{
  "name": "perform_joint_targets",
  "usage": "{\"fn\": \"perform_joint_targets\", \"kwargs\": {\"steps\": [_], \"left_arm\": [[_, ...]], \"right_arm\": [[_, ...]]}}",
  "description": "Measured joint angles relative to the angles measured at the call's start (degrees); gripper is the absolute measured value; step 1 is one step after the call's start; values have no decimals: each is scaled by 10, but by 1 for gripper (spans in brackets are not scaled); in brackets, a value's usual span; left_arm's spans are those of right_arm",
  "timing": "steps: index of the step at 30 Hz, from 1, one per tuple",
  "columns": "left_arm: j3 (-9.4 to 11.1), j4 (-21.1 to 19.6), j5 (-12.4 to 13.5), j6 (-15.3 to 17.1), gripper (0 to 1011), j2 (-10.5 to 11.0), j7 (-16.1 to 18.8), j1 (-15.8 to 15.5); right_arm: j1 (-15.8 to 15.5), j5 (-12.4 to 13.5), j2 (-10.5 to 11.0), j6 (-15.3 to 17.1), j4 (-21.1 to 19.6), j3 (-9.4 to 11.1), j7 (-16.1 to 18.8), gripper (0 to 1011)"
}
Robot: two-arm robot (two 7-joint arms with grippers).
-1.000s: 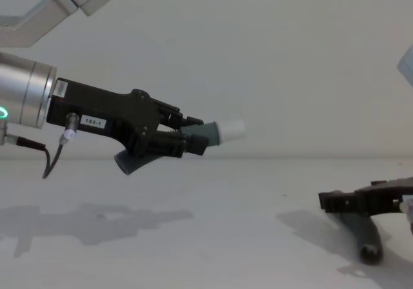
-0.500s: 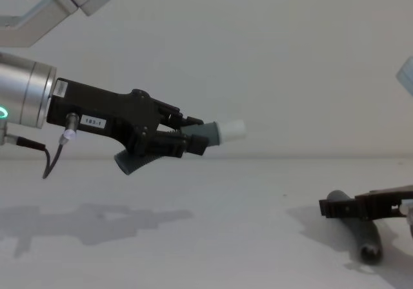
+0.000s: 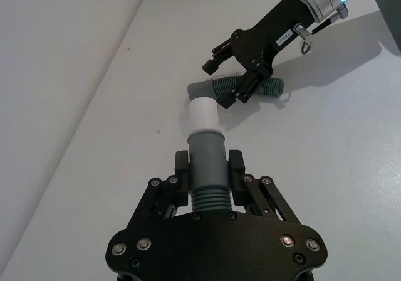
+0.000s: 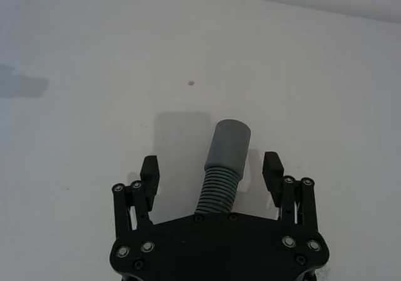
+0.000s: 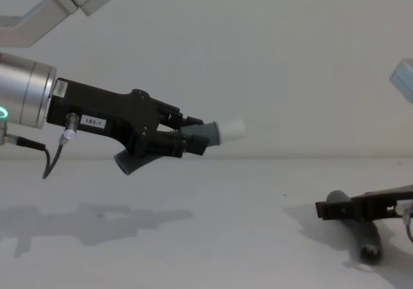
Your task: Use both hands to pick up one end of the pipe from the table, align the ends, and insert them.
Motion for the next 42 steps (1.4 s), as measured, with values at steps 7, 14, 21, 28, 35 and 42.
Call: {"fn": "perform_joint_targets", "kwargs": {"steps": [7, 14, 21, 28, 35, 42], "left_arm": [[0, 0, 0, 0, 336, 0, 0, 0], [0, 0, 0, 0, 339, 0, 0, 0], [0, 0, 0, 0, 339, 0, 0, 0], [0, 0, 0, 0, 339, 0, 0, 0], [0, 0, 0, 0, 339, 0, 0, 0], [0, 0, 0, 0, 339, 0, 0, 0]], "right_arm": [[1, -5, 0, 3, 4, 1, 2, 1004], [0, -8, -1, 6, 6, 3, 5, 1004], [-2, -11, -1, 5, 7, 4, 7, 1005], [-2, -13, -2, 2, 7, 5, 10, 996], [-3, -14, -3, 0, 8, 6, 11, 825], [-3, -15, -3, -1, 8, 6, 12, 605]]}}
